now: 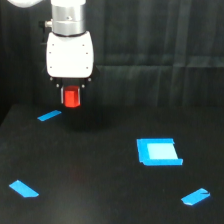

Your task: Pick up the red object from the table

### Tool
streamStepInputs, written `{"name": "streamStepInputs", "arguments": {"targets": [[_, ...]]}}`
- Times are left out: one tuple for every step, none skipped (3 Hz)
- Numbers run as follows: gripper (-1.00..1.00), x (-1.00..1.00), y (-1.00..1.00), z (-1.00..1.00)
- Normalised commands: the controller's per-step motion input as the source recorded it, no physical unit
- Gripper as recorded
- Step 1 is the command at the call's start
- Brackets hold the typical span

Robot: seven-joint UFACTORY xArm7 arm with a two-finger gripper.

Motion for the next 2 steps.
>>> {"name": "streamStepInputs", "arguments": {"targets": [[-1.0,0.05,-0.03,0.31],[-0.95,-0.07,-0.03,0.18]]}}
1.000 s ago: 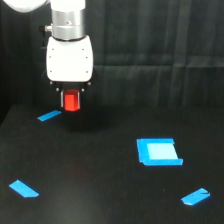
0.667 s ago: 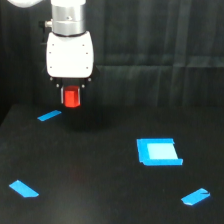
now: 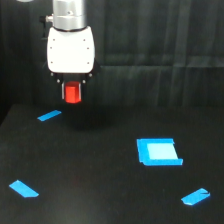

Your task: Pick up the red object from the table

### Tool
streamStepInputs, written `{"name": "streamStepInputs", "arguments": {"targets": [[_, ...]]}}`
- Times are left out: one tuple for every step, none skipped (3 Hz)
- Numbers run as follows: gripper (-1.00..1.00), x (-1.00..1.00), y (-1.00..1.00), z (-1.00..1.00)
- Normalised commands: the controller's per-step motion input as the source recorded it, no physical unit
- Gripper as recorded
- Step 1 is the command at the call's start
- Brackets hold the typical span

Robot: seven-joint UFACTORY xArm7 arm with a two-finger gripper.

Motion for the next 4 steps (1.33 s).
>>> {"name": "streamStepInputs", "arguments": {"targets": [[-0.98,-0.02,-0.05,0.15],[-0.99,0.0,-0.08,0.05],[-1.0,-0.01,-0.05,0.11],[-1.0,0.06,-0.06,0.04]]}}
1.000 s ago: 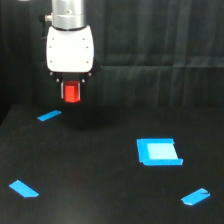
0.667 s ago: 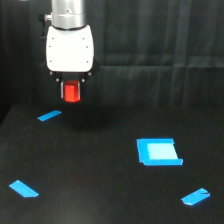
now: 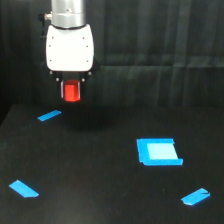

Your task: Pick up the red object from the table

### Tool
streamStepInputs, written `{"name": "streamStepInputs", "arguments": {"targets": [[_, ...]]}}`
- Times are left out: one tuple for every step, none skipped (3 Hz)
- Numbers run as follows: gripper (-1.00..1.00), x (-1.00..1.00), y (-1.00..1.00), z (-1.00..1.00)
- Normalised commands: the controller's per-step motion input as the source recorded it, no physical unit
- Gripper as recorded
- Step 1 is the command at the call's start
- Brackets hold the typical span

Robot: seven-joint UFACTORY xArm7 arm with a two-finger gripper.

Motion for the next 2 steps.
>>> {"name": "streamStepInputs", "arguments": {"targets": [[-0.95,0.02,0.0,0.01],[-0.93,-0.03,-0.03,-0.04]]}}
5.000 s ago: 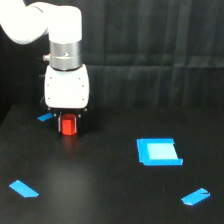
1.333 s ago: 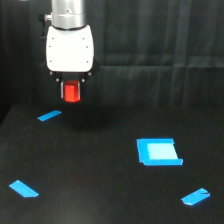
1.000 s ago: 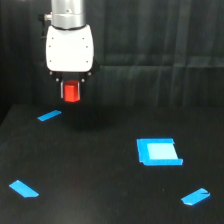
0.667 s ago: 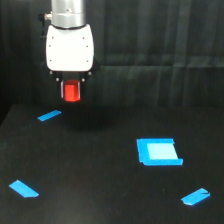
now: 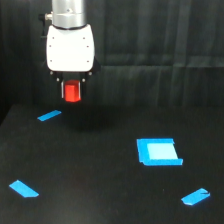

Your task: Pick up the red object from the table

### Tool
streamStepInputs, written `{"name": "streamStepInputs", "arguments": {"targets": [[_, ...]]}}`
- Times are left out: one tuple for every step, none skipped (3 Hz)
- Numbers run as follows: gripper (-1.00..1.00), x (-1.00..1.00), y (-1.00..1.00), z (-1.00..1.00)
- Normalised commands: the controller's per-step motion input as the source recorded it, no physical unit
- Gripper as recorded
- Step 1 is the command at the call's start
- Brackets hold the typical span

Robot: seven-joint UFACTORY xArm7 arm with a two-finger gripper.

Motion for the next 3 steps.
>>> {"name": "streamStepInputs", "arguments": {"targets": [[-0.94,0.04,-0.08,0.06],[-0.93,0.03,0.01,0.05],[-1.0,0.07,-0.01,0.0]]}}
